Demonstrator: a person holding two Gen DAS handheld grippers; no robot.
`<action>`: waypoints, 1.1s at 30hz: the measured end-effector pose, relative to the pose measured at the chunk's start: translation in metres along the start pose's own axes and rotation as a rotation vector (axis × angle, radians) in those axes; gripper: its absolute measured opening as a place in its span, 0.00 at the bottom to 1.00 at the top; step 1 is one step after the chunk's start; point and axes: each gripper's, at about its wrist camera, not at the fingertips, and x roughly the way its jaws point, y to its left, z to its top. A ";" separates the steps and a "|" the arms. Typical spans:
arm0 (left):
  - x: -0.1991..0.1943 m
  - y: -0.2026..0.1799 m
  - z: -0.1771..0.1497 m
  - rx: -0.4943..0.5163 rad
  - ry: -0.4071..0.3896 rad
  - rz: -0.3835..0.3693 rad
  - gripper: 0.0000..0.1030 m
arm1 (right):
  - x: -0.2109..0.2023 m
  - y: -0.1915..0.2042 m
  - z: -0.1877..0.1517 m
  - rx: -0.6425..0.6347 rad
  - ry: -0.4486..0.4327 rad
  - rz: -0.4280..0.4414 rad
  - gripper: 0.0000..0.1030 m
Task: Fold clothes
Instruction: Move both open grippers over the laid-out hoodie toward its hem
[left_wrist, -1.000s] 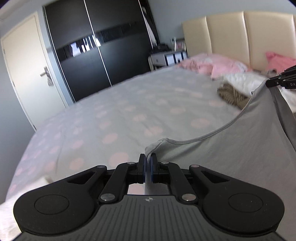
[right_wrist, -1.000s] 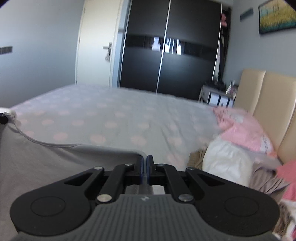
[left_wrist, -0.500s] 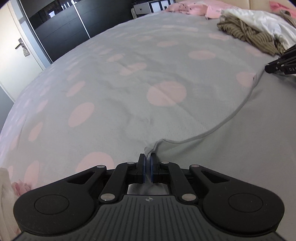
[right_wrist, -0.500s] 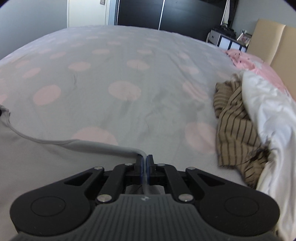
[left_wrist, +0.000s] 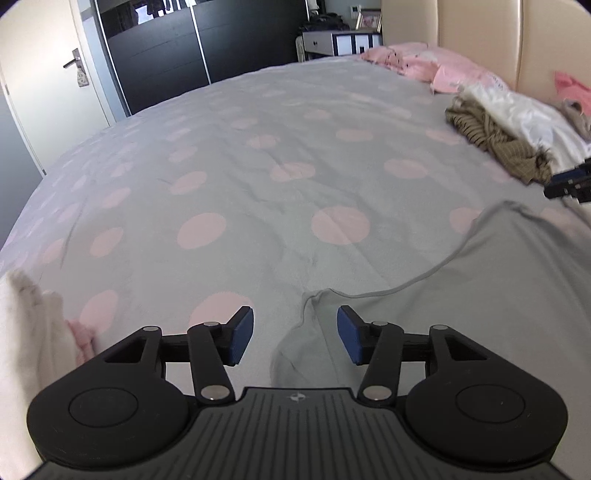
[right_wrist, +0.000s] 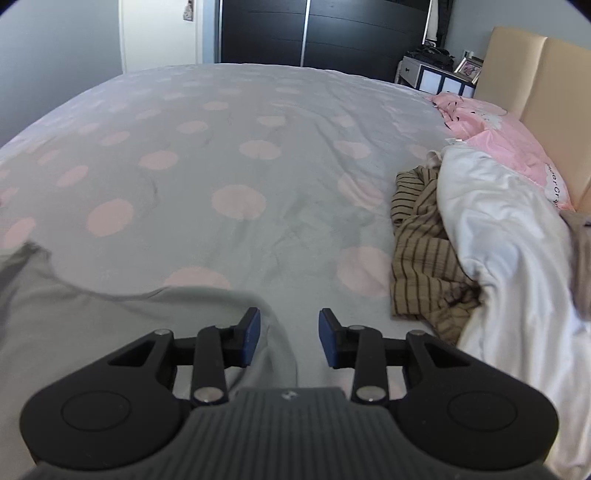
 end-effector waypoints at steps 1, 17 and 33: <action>-0.011 0.000 -0.004 -0.003 -0.005 -0.001 0.47 | -0.014 -0.003 -0.006 -0.002 0.010 0.031 0.40; -0.105 -0.009 -0.122 -0.128 0.124 0.018 0.50 | -0.159 -0.021 -0.159 0.023 0.124 0.172 0.50; -0.112 -0.020 -0.187 -0.212 0.297 0.053 0.50 | -0.164 -0.002 -0.204 -0.056 0.270 0.208 0.07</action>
